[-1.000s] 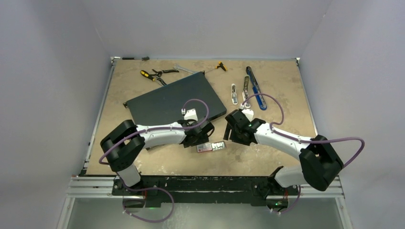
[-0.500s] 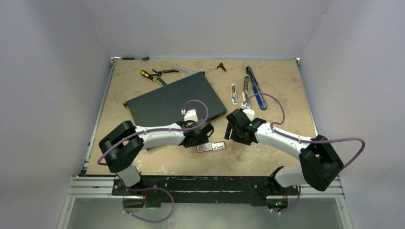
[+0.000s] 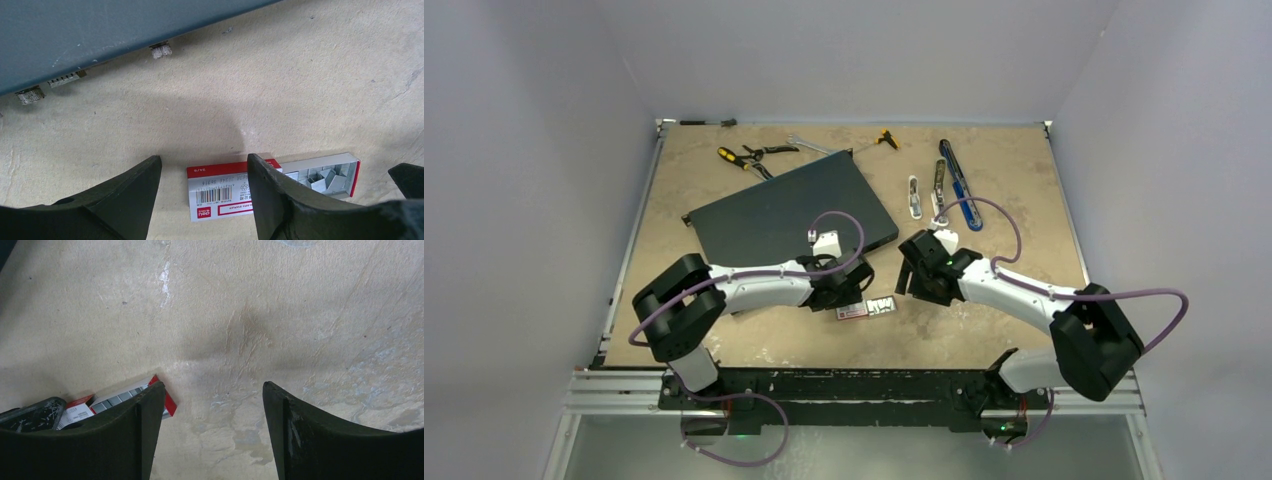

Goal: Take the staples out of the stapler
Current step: Close the staple box at the center of the board.

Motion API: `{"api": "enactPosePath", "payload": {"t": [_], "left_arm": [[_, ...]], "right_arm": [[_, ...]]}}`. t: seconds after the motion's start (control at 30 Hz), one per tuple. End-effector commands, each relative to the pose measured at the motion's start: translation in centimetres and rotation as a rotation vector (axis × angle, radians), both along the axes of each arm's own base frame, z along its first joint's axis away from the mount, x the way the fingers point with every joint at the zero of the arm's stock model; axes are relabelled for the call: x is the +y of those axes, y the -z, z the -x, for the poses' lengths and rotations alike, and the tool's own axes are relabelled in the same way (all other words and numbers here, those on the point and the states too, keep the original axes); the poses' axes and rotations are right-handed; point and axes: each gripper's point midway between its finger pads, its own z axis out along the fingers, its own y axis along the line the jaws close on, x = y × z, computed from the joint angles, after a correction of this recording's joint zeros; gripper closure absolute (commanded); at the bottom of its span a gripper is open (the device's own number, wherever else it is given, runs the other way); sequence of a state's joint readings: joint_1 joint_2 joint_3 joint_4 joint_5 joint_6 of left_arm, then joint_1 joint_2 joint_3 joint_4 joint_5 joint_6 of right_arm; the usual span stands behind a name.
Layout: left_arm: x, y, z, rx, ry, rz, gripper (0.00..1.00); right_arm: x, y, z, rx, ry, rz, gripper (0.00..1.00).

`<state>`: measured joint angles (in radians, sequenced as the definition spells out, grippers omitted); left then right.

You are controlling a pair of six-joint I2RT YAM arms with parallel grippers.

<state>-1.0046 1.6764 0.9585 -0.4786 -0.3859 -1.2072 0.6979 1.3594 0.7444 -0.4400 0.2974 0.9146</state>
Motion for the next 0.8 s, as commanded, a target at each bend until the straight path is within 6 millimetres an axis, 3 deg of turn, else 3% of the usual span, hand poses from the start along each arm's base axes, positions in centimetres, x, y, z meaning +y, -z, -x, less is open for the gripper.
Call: {"api": "enactPosePath", "payload": {"t": [0.0, 0.57, 0.77], "left_arm": [[0.9, 2.1, 2.1, 0.092, 0.038, -0.067, 0.38], [0.4, 2.4, 2.4, 0.097, 0.073, -0.080, 0.38], [1.0, 1.3, 1.1, 0.048, 0.038, -0.119, 0.37]], "right_arm": [[-0.8, -0.4, 0.0, -0.018, 0.005, 0.019, 0.26], [-1.1, -0.3, 0.0, -0.017, 0.006, 0.021, 0.26], [-1.0, 0.1, 0.0, -0.005, -0.008, 0.030, 0.26]]}}
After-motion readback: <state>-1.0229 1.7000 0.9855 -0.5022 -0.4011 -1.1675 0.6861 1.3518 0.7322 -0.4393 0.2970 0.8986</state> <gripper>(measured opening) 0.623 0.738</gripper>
